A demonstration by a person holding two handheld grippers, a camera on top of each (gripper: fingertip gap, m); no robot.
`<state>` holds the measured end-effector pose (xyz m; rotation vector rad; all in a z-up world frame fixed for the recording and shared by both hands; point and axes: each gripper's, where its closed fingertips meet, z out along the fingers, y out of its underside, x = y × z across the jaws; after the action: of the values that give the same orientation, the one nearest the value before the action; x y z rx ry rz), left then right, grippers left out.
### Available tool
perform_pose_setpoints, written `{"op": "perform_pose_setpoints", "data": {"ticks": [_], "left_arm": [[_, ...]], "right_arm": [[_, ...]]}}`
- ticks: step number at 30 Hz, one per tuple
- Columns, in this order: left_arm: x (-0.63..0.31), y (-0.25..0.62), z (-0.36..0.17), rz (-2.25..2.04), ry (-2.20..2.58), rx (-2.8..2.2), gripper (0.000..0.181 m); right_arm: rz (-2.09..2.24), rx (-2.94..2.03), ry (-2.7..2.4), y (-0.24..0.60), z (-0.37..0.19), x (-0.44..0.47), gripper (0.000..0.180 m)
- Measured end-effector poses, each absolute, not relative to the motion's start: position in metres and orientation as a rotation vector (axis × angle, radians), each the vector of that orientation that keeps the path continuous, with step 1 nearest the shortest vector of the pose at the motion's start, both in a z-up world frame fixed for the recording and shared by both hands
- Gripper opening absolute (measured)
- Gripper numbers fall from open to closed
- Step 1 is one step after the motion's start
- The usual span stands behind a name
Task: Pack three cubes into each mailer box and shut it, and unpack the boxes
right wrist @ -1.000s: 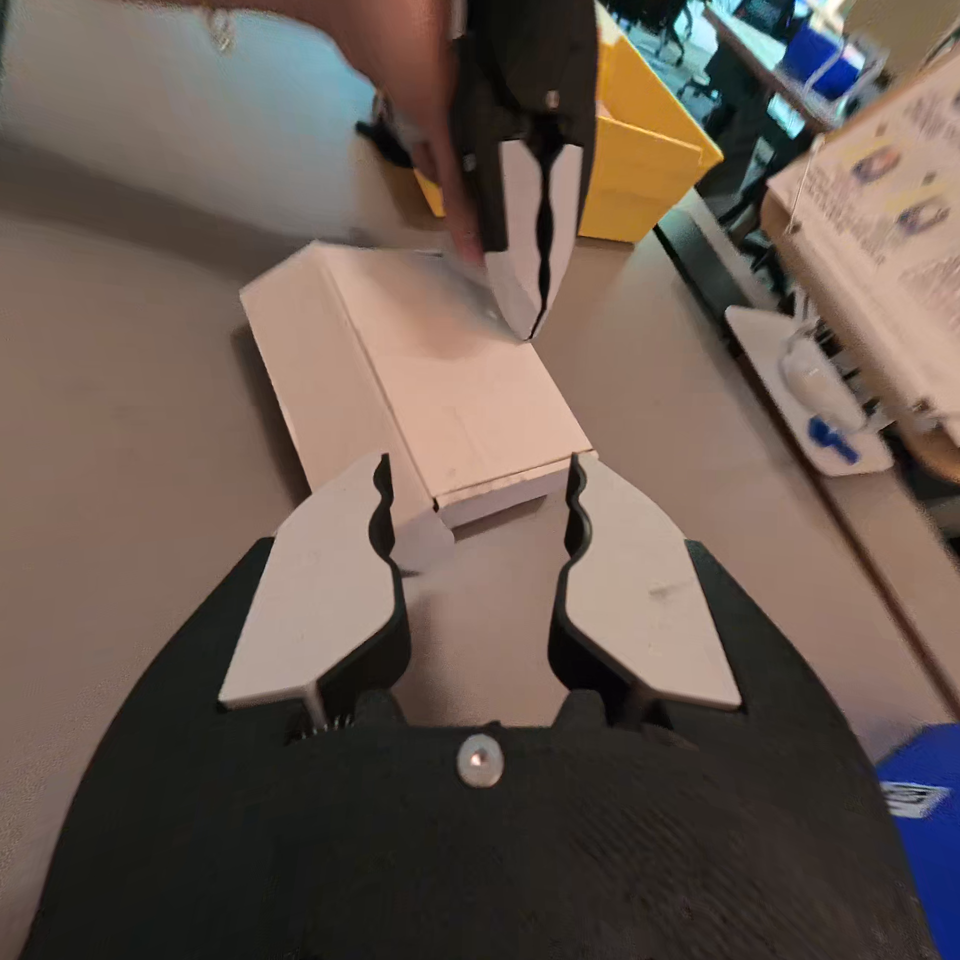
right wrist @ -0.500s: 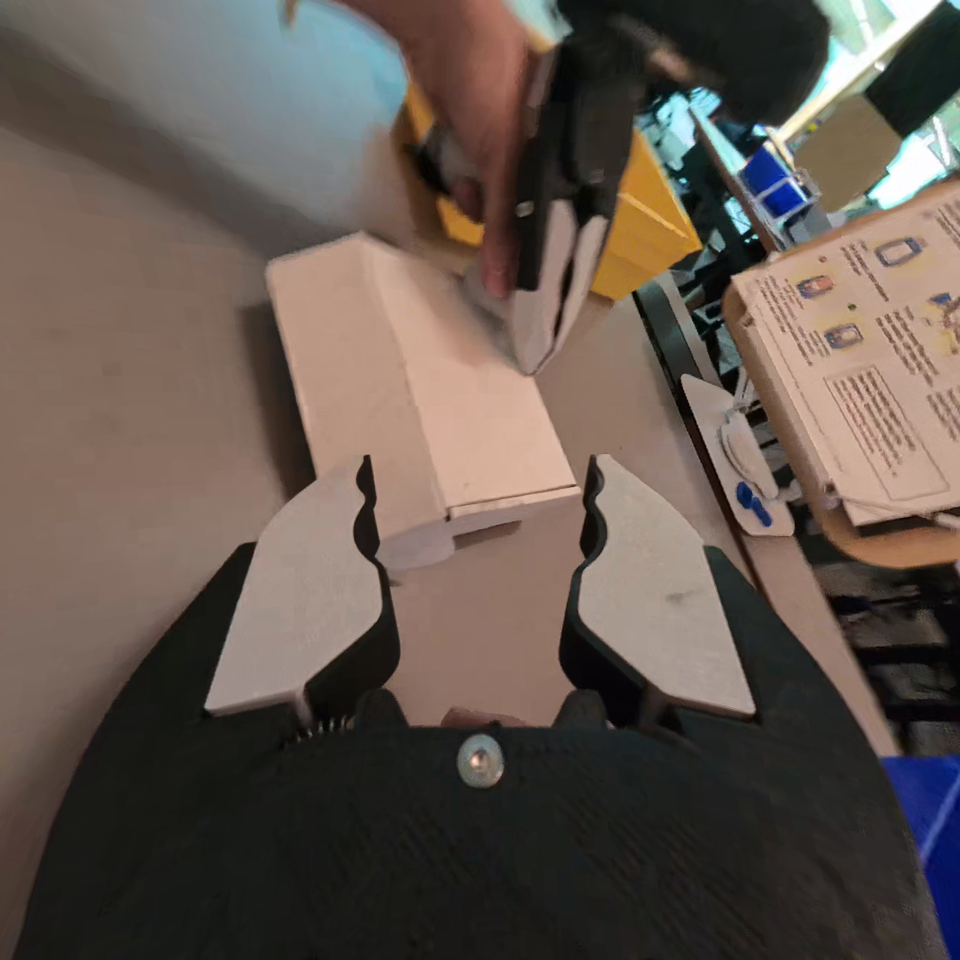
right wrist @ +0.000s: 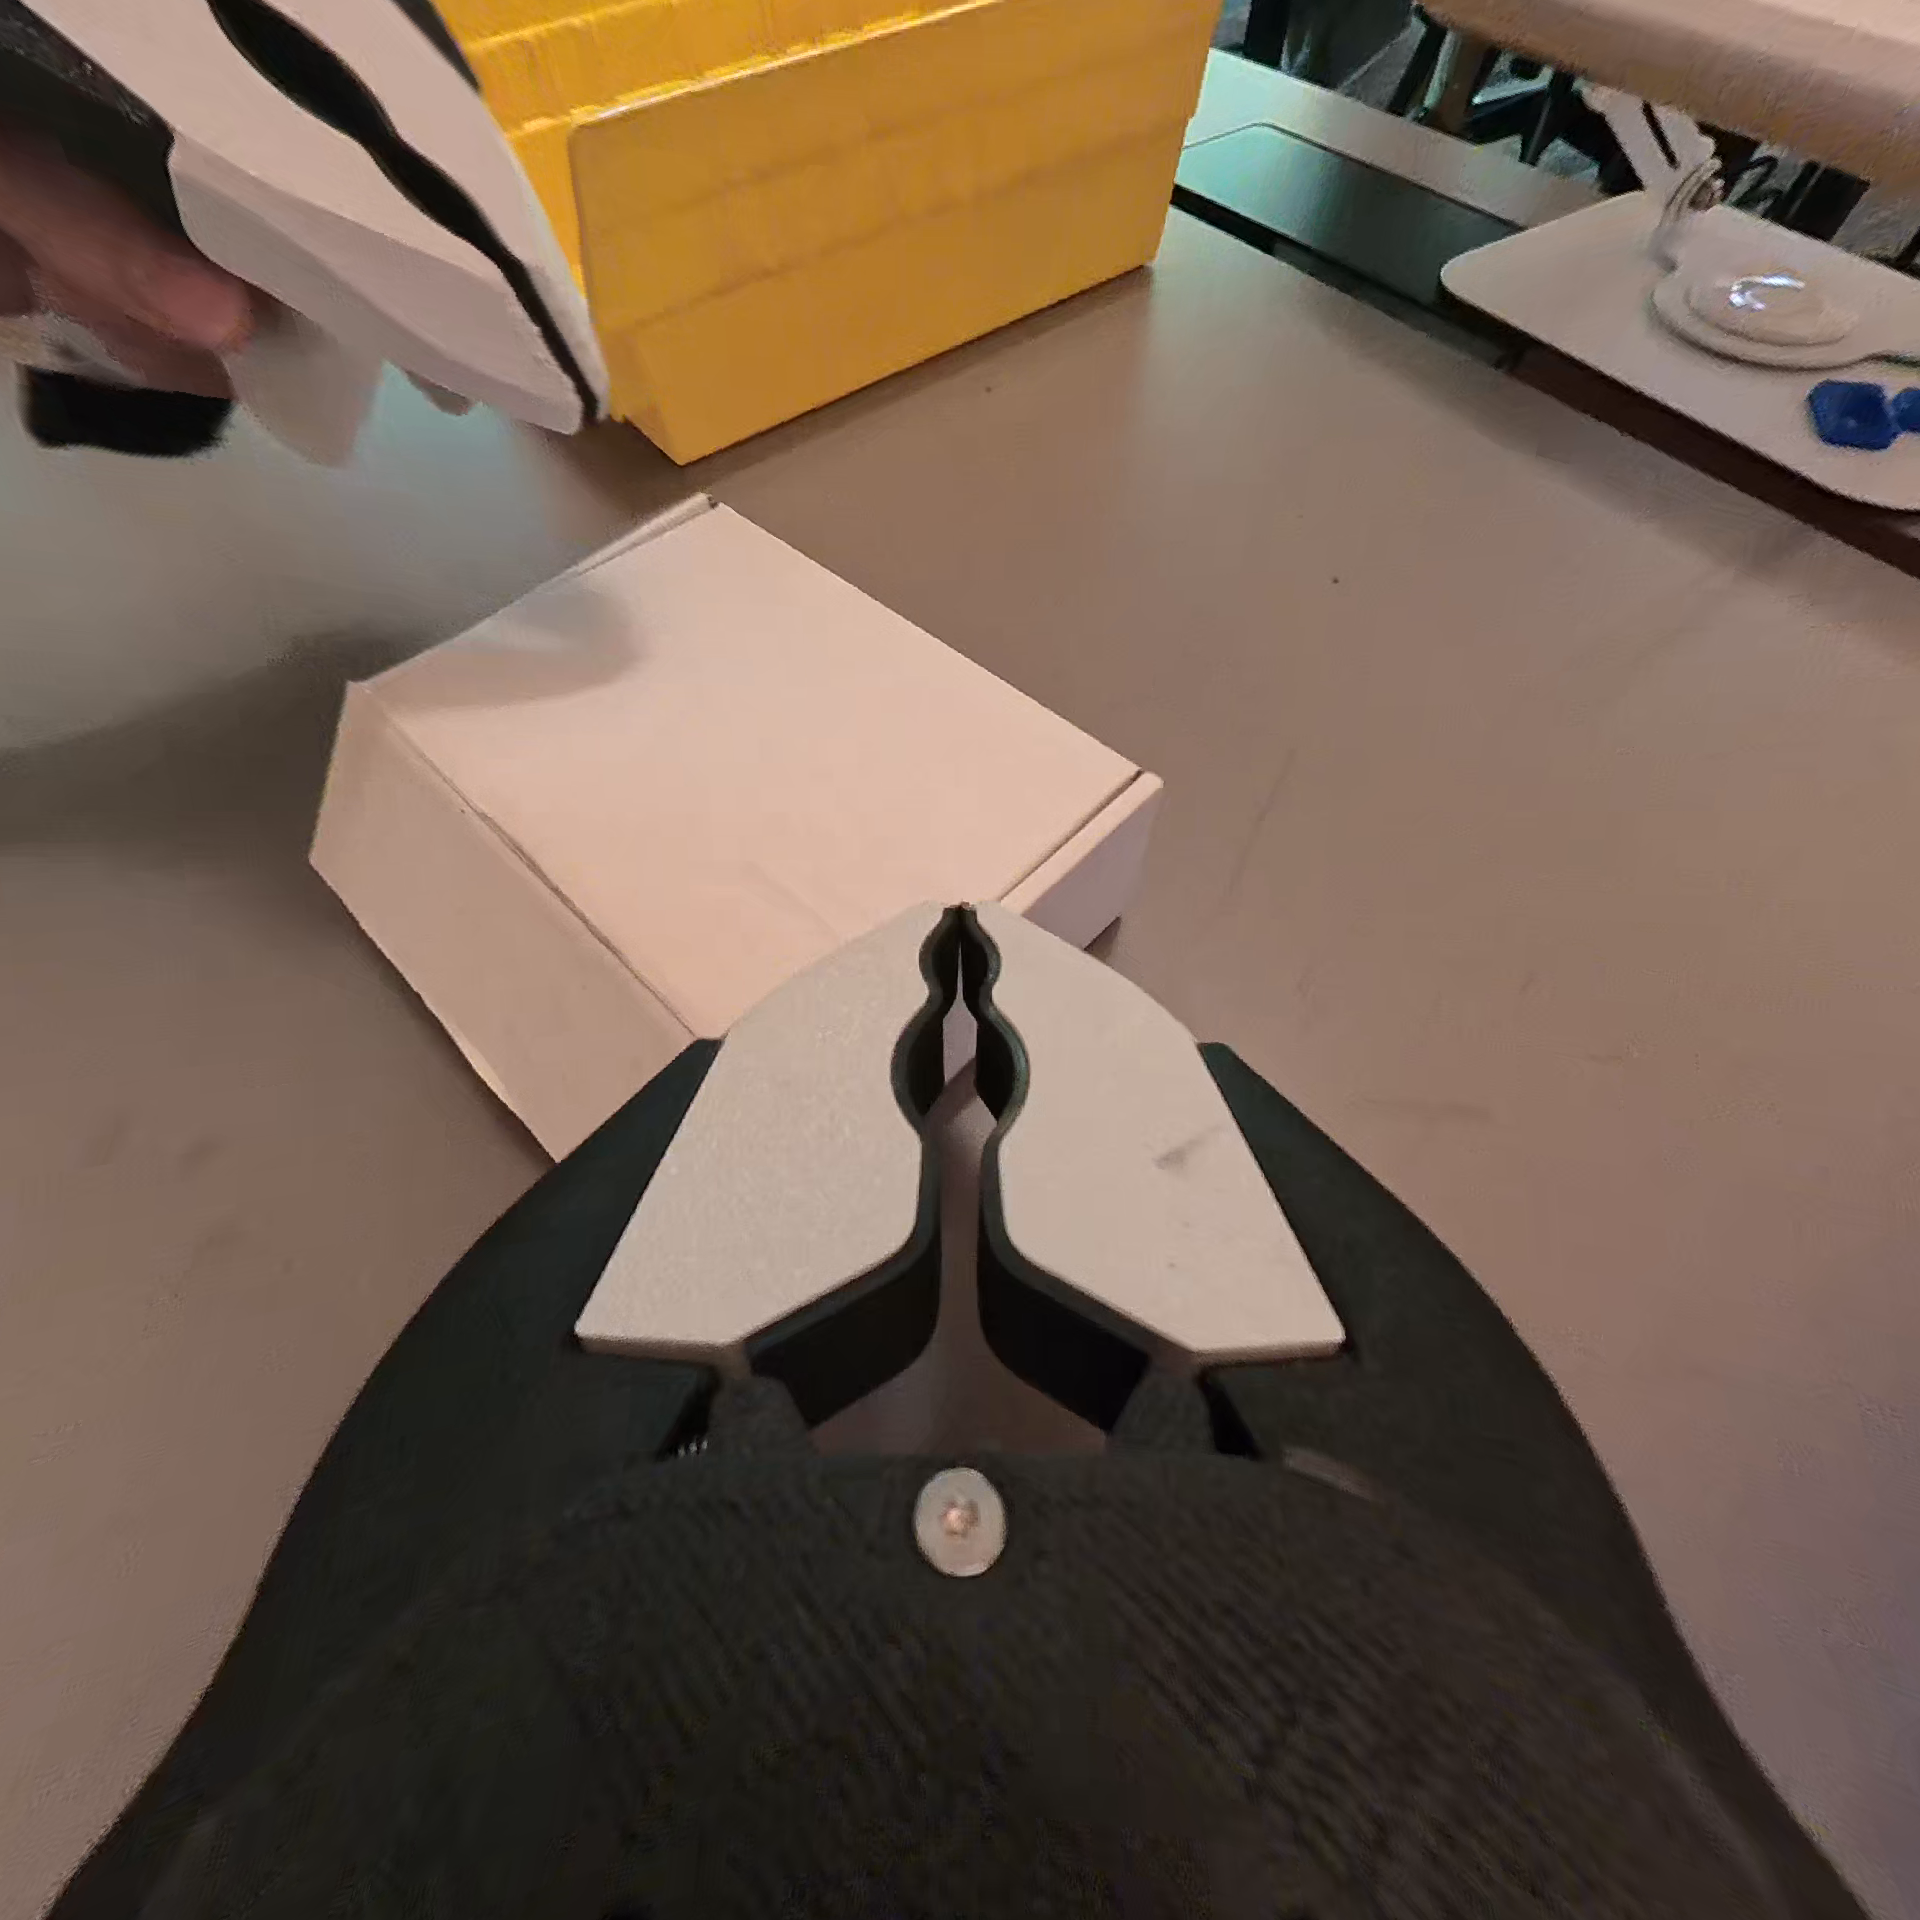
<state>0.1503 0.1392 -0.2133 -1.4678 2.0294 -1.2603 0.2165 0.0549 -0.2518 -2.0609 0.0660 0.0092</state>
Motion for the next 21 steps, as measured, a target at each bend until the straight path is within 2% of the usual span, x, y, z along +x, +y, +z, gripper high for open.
{"op": "perform_pose_setpoints", "data": {"ticks": [2,4,9,15,17,21], "left_arm": [[0.139,0.14,-0.221,-1.363,1.974,-1.68,0.0],[0.134,0.139,-0.231,-1.446,1.917,-1.809,0.0],[0.131,0.143,-0.256,-1.461,1.833,-1.908,0.0],[0.122,0.145,-0.258,-1.473,1.841,-1.761,0.0],[0.12,0.145,-0.258,-1.533,1.818,-1.713,0.0],[0.114,0.15,-0.258,-1.608,1.793,-1.685,0.0]], "right_arm": [[-0.049,-2.059,0.067,0.052,-0.251,0.221,0.004],[-0.06,-2.035,0.097,0.049,-0.247,0.224,0.02],[0.082,-1.93,0.324,0.041,-0.237,0.242,0.044],[0.349,-1.981,0.485,0.037,-0.257,0.248,0.094],[0.544,-1.968,0.531,0.045,-0.258,0.238,0.099],[0.822,-1.993,0.545,0.061,-0.264,0.222,0.095]]}}
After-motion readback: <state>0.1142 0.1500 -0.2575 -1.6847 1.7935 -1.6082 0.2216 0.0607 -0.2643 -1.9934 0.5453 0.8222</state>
